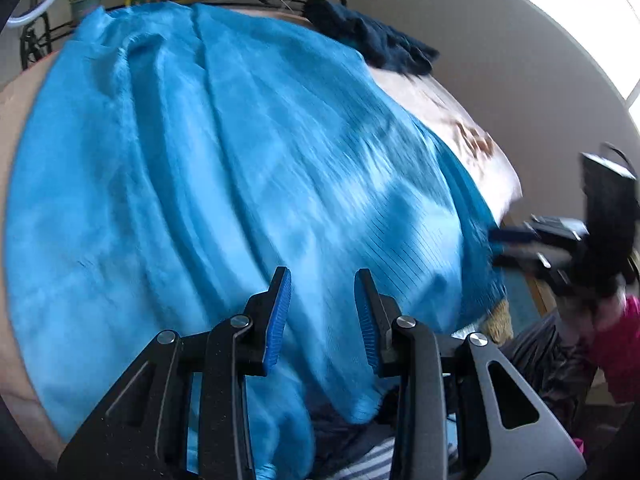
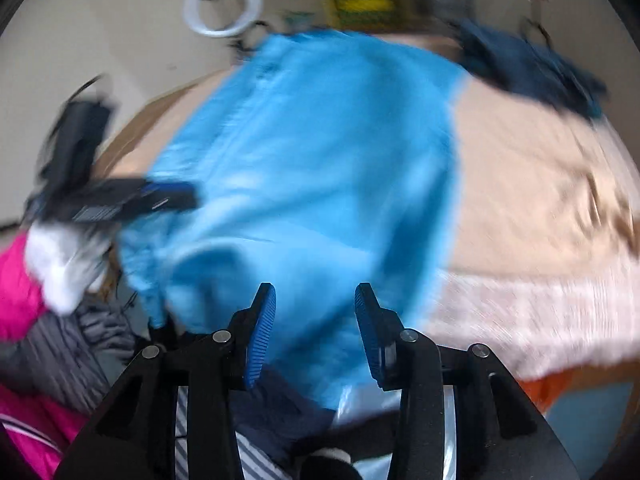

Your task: Fold large clothes

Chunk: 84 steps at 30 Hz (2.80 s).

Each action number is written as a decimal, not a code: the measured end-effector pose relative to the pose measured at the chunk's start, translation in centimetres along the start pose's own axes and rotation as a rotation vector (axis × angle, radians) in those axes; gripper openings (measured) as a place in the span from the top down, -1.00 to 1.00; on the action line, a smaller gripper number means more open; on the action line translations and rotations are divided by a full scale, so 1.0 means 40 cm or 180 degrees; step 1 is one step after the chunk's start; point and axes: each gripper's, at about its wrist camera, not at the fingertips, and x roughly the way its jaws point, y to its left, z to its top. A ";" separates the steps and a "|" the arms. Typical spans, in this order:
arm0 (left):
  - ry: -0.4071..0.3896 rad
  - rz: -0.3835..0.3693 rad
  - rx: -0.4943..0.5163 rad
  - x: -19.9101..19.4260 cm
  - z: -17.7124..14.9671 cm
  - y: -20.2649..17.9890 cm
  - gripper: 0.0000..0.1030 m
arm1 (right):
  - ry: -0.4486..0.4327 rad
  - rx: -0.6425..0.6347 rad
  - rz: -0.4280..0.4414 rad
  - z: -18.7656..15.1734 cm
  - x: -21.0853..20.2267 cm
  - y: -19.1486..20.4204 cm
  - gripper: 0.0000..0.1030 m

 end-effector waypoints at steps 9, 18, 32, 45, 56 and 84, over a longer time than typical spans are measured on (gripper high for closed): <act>0.0116 0.0021 0.0425 0.074 -0.055 -0.151 0.26 | -0.0233 0.0606 0.0135 0.005 -0.043 -0.113 0.23; 0.0019 -0.0004 0.0478 0.087 -0.060 -0.184 0.13 | 0.0072 0.0609 0.0195 0.073 0.061 -0.119 0.23; 0.0190 -0.0430 0.0503 0.115 -0.060 -0.277 0.13 | -0.0023 0.0664 0.0230 0.072 0.019 -0.178 1.00; -0.0099 -0.0109 0.0713 0.085 -0.041 -0.376 0.13 | -0.0267 0.0928 0.0562 0.047 -0.043 -0.265 0.93; -0.0181 0.0571 0.1145 0.228 -0.010 -0.514 -0.10 | -0.0872 0.1061 0.0644 -0.004 -0.189 -0.339 -0.11; -0.0349 0.0032 -0.0375 0.206 0.090 -0.365 0.99 | -0.0841 0.1418 0.1058 0.064 -0.112 -0.397 -0.11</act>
